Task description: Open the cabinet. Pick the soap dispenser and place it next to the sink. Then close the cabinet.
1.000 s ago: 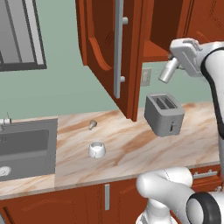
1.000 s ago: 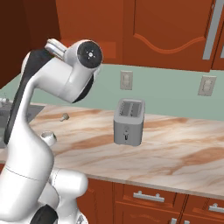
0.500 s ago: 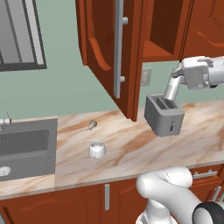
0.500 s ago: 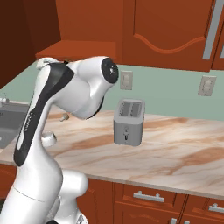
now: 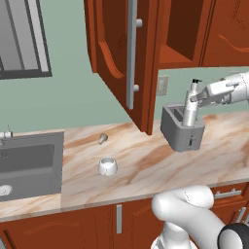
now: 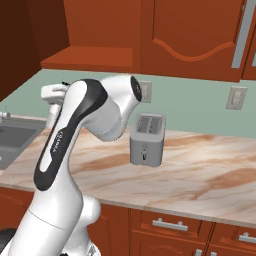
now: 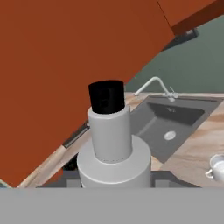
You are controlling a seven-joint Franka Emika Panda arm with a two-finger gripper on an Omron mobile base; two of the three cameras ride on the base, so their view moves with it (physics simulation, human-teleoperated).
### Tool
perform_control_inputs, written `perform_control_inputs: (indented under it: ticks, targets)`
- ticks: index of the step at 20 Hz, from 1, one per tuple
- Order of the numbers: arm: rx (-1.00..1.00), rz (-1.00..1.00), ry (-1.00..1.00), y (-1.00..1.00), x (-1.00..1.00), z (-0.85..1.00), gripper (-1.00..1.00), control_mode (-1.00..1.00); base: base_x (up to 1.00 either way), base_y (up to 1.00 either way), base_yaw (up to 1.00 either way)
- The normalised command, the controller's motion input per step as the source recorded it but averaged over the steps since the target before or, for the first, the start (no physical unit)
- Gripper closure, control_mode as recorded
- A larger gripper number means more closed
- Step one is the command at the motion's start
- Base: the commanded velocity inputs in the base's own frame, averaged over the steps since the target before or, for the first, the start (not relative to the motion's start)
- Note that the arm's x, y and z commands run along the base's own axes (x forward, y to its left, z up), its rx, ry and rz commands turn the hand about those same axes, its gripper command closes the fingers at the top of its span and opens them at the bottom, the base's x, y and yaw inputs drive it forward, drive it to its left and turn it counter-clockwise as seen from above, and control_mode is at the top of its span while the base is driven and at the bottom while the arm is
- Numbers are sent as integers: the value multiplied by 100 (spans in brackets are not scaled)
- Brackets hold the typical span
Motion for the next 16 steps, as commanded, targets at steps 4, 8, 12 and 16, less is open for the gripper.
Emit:
perform_control_inputs:
  ticks: [4,8,12,16]
  targets:
    - [-1,33,-12,18,-10,-25,100,-100,0,0,0]
    - [0,33,-7,17,-6,-30,100,-100,0,0,0]
    - [-1,32,-5,19,-8,-28,100,-100,0,0,0]
    - [0,30,-4,23,-11,-25,100,-100,0,0,0]
